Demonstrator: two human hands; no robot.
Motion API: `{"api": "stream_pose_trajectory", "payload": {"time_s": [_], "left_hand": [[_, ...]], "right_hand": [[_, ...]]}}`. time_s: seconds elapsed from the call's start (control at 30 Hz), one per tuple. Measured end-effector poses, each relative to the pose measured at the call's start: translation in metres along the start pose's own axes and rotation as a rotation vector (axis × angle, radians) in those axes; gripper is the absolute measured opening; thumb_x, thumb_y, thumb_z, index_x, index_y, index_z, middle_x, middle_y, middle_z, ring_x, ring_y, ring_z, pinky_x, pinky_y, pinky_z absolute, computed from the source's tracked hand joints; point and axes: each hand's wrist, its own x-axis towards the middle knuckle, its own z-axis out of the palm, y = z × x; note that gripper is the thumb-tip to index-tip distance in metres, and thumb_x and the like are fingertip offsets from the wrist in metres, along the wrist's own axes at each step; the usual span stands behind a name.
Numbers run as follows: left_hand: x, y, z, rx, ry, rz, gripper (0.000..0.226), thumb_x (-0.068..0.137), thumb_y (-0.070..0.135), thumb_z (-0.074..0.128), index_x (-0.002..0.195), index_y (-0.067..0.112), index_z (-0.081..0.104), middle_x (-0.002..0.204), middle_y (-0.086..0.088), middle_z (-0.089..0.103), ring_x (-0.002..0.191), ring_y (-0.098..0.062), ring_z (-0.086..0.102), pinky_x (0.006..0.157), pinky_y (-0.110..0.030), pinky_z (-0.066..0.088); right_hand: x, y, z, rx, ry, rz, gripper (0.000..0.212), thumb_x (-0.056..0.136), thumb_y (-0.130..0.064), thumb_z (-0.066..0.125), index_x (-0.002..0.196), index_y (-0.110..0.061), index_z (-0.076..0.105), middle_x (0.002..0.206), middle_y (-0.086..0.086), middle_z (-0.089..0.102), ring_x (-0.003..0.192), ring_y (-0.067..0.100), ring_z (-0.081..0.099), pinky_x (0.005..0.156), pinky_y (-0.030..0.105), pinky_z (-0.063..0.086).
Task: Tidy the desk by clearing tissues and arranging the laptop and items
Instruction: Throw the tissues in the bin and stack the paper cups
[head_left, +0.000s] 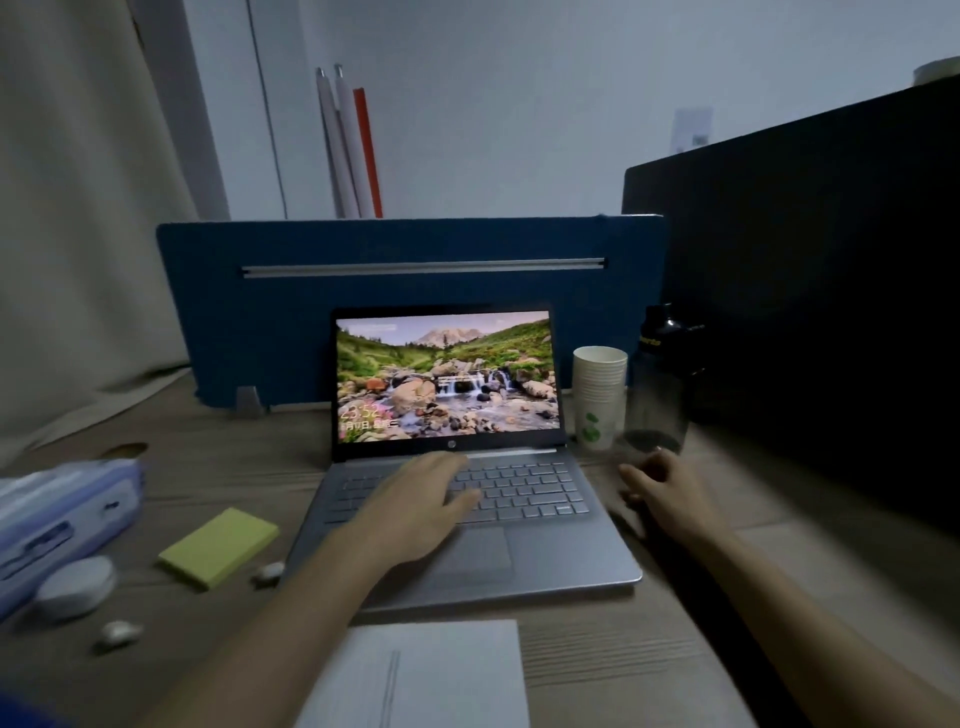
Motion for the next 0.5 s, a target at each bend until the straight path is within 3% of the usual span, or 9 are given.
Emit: {"api": "stream_pose_trajectory", "payload": {"time_s": [0.1,0.27,0.37,0.5], "left_hand": [[-0.035,-0.041,-0.017,0.007,0.018,-0.092,0.059,0.097,0.057,0.041,0.148,0.028,0.037,0.156,0.006,0.036,0.141,-0.015,0.034,0.115,-0.04,0.031],[-0.076,-0.08,-0.031,-0.008,0.071,-0.185,0.056,0.097,0.056,0.043,0.145,0.028,0.04,0.152,0.006,0.041,0.135,-0.014,0.04,0.108,-0.035,0.037],[-0.085,-0.09,-0.033,-0.044,0.085,-0.175,0.056,0.097,0.055,0.044,0.146,0.028,0.039,0.151,0.006,0.041,0.134,-0.013,0.04,0.106,-0.032,0.036],[-0.083,-0.094,-0.029,-0.11,0.093,-0.149,0.055,0.097,0.055,0.045,0.145,0.029,0.039,0.15,0.006,0.041,0.132,-0.011,0.041,0.103,-0.03,0.037]], "right_hand": [[-0.012,-0.015,0.011,0.016,-0.062,-0.006,0.017,0.09,-0.029,0.067,0.088,-0.013,0.061,0.083,0.009,0.071,0.081,0.028,0.069,0.081,0.051,0.055],[-0.024,-0.036,0.032,-0.133,-0.17,-0.058,0.022,0.087,-0.032,0.071,0.096,-0.014,0.064,0.092,0.006,0.069,0.086,0.021,0.065,0.08,0.039,0.054],[-0.025,-0.045,0.034,-0.252,-0.205,-0.072,0.04,0.087,-0.035,0.07,0.114,-0.008,0.062,0.11,0.011,0.066,0.097,0.022,0.063,0.087,0.039,0.053],[-0.032,-0.055,0.041,-0.472,-0.176,-0.108,0.048,0.088,-0.044,0.065,0.125,-0.015,0.055,0.13,0.013,0.05,0.11,0.025,0.053,0.098,0.041,0.046]]}}
